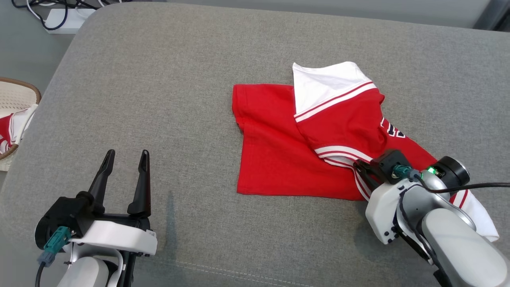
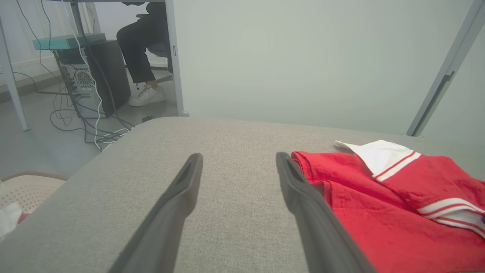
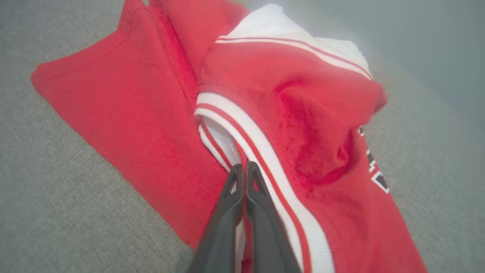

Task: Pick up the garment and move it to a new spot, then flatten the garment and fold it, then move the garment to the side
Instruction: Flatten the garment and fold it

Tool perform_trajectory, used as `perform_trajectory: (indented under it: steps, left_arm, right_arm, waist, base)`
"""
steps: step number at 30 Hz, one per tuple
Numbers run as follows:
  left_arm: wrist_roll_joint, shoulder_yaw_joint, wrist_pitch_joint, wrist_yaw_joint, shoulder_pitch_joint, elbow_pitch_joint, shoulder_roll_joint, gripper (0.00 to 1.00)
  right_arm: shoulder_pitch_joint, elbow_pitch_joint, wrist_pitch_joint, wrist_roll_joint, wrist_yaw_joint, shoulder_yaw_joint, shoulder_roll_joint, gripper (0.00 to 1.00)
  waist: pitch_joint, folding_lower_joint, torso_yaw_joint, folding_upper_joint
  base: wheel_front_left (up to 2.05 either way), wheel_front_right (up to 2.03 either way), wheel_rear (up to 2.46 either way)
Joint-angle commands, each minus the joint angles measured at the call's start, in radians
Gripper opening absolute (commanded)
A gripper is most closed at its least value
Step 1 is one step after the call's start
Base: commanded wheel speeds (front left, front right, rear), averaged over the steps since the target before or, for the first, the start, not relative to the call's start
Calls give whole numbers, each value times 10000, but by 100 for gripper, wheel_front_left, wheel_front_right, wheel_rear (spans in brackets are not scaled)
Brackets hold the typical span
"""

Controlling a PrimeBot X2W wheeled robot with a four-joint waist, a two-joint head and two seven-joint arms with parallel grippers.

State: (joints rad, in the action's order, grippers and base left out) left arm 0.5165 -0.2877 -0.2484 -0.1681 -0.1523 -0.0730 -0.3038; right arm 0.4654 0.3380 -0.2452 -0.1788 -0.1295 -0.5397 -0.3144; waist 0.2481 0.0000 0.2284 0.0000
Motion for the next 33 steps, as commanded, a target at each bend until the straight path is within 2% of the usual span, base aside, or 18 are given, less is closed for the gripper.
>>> perform_trajectory:
  steps: [1, 7, 13, 18, 28, 29, 30, 33]
  left_arm:
    - [-186, 463, -131, 66, -395, 182, -264, 100]
    - [-354, 626, -132, 243, -374, 75, -185, 100]
    - [-468, 736, -133, 432, -397, 3, -143, 100]
    - [-568, 700, -133, 587, -572, -88, -102, 100]
    - [-791, 403, -133, 878, -1108, -352, 89, 100]
    - [-807, 382, -133, 897, -1155, -387, 109, 100]
    - [-822, 375, -133, 913, -1198, -416, 127, 100]
    - [-854, 403, -133, 936, -1238, -510, 145, 100]
  right_arm:
    - [-63, -305, 108, -75, -12, 46, 11, 0]
    - [-394, -768, 467, -345, -12, 1020, 183, 0]
    - [-150, -449, 1097, -690, -12, 3384, 389, 0]
    - [649, 790, 1677, -988, -12, 4418, 76, 0]
    - [2523, 4224, 2774, -1297, -12, 5470, -466, 0]
    - [2672, 4477, 2918, -1303, -12, 5537, -451, 61]
    - [2818, 4699, 3084, -1352, -12, 5587, -409, 100]
    - [3112, 5167, 3560, -1408, -12, 5595, -326, 100]
  waist:
    - [-18, 0, -41, 0]
    - [-88, 0, -238, 0]
    - [-60, 0, -489, 0]
    - [125, 0, -621, 0]
    - [568, 0, -518, 0]
    - [593, 0, -508, 0]
    - [616, 0, -509, 0]
    - [592, 0, -588, 0]
  base:
    - [0, 0, 0]
    - [0, 0, 0]
    - [0, 0, 0]
    - [0, 0, 0]
    - [0, 0, 0]
    - [0, 0, 0]
    - [0, 0, 0]
    - [0, 0, 0]
